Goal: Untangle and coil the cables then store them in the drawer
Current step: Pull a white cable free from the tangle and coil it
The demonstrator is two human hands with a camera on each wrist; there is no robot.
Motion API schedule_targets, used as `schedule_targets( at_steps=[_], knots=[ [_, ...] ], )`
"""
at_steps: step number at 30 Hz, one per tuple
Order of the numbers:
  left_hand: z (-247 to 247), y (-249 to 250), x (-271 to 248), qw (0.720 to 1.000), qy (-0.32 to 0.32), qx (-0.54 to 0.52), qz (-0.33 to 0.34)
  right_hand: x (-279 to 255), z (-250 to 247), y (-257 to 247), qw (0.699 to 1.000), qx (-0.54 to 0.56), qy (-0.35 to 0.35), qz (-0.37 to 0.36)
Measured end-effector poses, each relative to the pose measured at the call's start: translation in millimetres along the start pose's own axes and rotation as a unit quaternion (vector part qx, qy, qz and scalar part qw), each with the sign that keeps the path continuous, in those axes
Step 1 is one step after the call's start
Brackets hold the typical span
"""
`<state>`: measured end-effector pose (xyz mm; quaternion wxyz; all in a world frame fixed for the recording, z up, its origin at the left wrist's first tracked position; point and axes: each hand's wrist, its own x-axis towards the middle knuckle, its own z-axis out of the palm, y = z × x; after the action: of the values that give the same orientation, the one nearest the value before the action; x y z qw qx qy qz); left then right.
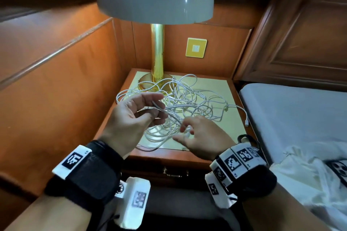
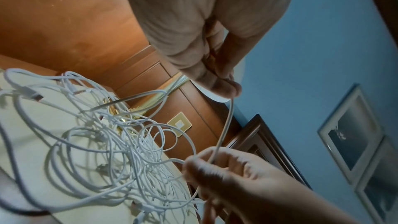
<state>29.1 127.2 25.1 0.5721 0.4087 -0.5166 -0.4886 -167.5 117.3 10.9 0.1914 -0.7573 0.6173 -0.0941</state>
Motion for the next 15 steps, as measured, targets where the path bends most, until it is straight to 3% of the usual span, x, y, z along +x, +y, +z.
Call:
schedule_targets(
  at_steps=[3, 6, 12, 15],
  knots=[
    [1, 7, 1, 0.999, 0.032, 0.004, 0.036, 4, -10, 6, 0.994, 0.016, 0.105, 0.032],
    [0, 16, 1, 0.995, 0.065, 0.031, 0.071, 3, -18, 15, 0.984, 0.040, 0.166, 0.054],
    [-2, 24, 4, 0.967, 0.143, 0.170, 0.127, 4, -21, 36, 0.974, 0.021, 0.198, 0.110],
    [-11, 23, 8, 0.951, 0.201, 0.199, 0.124, 7, -29, 49, 0.963, 0.024, 0.213, 0.163]
  ],
)
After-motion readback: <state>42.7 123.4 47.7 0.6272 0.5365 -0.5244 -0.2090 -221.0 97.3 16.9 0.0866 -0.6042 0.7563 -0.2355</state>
